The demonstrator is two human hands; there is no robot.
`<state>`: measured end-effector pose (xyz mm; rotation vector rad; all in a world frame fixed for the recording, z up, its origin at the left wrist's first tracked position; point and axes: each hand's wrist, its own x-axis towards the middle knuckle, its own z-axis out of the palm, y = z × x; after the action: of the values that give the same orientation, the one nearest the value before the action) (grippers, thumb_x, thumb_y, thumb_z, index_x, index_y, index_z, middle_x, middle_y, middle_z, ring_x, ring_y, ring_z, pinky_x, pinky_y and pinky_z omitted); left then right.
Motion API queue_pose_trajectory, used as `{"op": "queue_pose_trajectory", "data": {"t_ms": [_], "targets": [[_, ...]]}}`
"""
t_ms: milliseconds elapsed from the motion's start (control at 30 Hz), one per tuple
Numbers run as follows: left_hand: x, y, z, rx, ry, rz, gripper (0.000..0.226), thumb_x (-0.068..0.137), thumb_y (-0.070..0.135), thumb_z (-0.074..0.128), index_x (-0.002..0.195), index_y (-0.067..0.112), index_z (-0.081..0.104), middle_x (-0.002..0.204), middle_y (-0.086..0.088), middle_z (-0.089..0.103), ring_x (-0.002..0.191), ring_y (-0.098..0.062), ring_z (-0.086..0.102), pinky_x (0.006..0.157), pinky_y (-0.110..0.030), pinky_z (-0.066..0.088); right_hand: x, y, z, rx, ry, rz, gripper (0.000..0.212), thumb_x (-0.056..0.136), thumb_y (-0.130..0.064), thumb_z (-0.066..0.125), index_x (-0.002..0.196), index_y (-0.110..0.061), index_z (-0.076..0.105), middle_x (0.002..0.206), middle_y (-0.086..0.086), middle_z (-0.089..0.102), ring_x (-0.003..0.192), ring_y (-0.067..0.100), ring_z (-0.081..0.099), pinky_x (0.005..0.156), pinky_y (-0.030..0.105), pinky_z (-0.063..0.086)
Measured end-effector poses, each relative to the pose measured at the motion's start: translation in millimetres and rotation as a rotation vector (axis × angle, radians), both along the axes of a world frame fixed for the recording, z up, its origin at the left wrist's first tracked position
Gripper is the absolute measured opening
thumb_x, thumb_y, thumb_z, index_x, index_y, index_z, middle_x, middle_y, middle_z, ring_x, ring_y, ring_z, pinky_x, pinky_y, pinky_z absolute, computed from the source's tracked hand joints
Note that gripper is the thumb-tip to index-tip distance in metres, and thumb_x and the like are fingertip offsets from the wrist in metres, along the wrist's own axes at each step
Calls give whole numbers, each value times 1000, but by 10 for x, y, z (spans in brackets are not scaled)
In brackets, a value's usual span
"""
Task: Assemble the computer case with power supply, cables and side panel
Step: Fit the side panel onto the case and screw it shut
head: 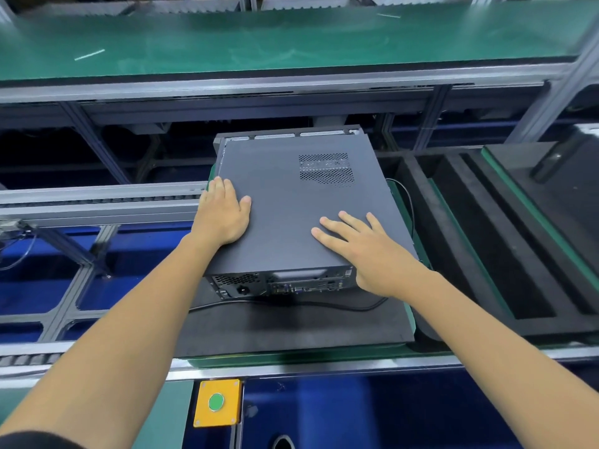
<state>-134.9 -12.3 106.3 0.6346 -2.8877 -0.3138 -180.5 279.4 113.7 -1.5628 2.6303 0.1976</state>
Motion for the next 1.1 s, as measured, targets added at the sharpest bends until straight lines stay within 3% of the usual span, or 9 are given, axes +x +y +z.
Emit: {"op": "queue_pose_trajectory", "data": {"t_ms": [233, 400, 800, 933, 1033, 1100], "targets": [[3, 9, -12, 11, -6, 9, 44, 99, 32, 34, 119, -7, 43, 130, -24, 42, 122, -37, 36, 106, -47, 28, -56, 18, 17, -41, -72, -6, 101, 84, 1, 56, 159, -33, -2, 166, -9, 0, 154, 22, -4, 122, 54, 3], [-38, 62, 4, 4, -60, 7, 54, 101, 32, 30, 136, -9, 33, 151, -28, 23, 141, -37, 19, 116, -45, 15, -53, 69, 22, -48, -64, -27, 100, 83, 2, 54, 159, -33, -1, 166, -10, 2, 154, 20, -2, 122, 52, 3], [-78, 38, -3, 2, 16, 15, 38, 98, 30, 36, 113, -4, 44, 123, -22, 44, 116, -36, 38, 103, -46, 30, -195, 54, 71, -81, -176, 14, 97, 85, 4, 57, 159, -34, 8, 167, -12, 4, 154, 17, -1, 122, 48, -2], [-10, 32, 13, -11, -44, 58, 49, 99, 33, 30, 128, -6, 38, 139, -26, 36, 132, -37, 29, 111, -46, 24, -227, 35, 81, -78, -196, 41, 94, 87, -5, 61, 158, -36, 9, 166, -14, 4, 154, 14, -1, 122, 46, -2], [68, -10, -15, 63, 2, 47, 42, 98, 31, 33, 120, -4, 40, 131, -20, 39, 126, -34, 34, 106, -46, 31, -221, 10, 122, -105, -313, 45, 86, 92, -26, 68, 157, -37, 14, 165, -19, 2, 152, 6, -3, 122, 42, -5], [74, -25, -12, 125, 13, 42, 41, 98, 31, 35, 120, -4, 40, 133, -19, 37, 129, -34, 33, 106, -47, 32, -178, -2, 129, -75, -295, 50, 84, 93, -27, 65, 158, -36, 12, 165, -18, -1, 152, 5, -3, 122, 41, -3]]}}
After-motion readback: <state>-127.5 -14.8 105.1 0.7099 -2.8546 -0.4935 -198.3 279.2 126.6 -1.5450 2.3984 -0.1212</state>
